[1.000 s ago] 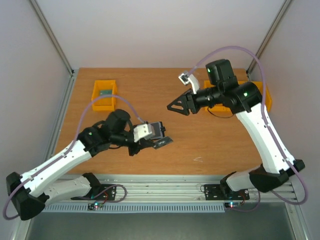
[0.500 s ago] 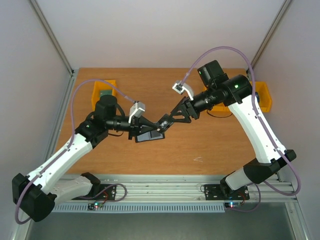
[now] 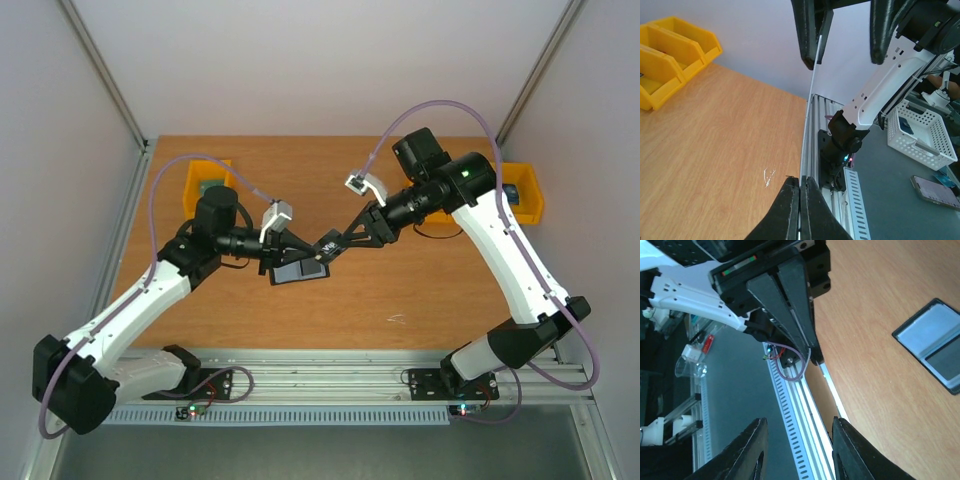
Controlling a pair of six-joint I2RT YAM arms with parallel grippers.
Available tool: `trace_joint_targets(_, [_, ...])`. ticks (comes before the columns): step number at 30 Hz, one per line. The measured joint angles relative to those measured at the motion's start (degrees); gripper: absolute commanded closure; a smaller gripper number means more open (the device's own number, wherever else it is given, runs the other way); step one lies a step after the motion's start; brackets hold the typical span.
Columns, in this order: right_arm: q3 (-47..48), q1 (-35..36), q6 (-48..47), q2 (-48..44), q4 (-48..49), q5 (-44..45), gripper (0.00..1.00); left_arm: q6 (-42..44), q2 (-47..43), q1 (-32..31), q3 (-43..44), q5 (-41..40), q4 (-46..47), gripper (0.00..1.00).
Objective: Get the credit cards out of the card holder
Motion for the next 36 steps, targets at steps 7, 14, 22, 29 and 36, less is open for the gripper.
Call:
trace_joint_targets(7, [-2.01,-0.28,0.02,0.15,1.99,3.17,0.65,0.31,0.81,0.04,0.0,0.81,-0.74,1.0])
trace_joint_targets(14, [-2.32,-0.22,0.15,0.0,3.5,7.74,0.52,0.31,0.83,-0.02,0.0,1.14,0.24,1.0])
trace_joint_targets(22, [-2.25,-0.22,0.07,-1.22,4.0,9.79,0.56,0.33,0.81,-0.02,0.13,1.66,2.62,1.0])
trace_joint_targets(29, [-2.25,-0.22,0.13,-1.09,3.89,4.33,0.93,0.31,0.81,-0.02,0.13,1.64,3.43,1.0])
trace_joint_targets(36, [-2.95,-0.44,1.75,-1.03,5.44,3.58,0.99,-0.15,0.7,-0.02,-0.13,-2.21,4.57,0.01])
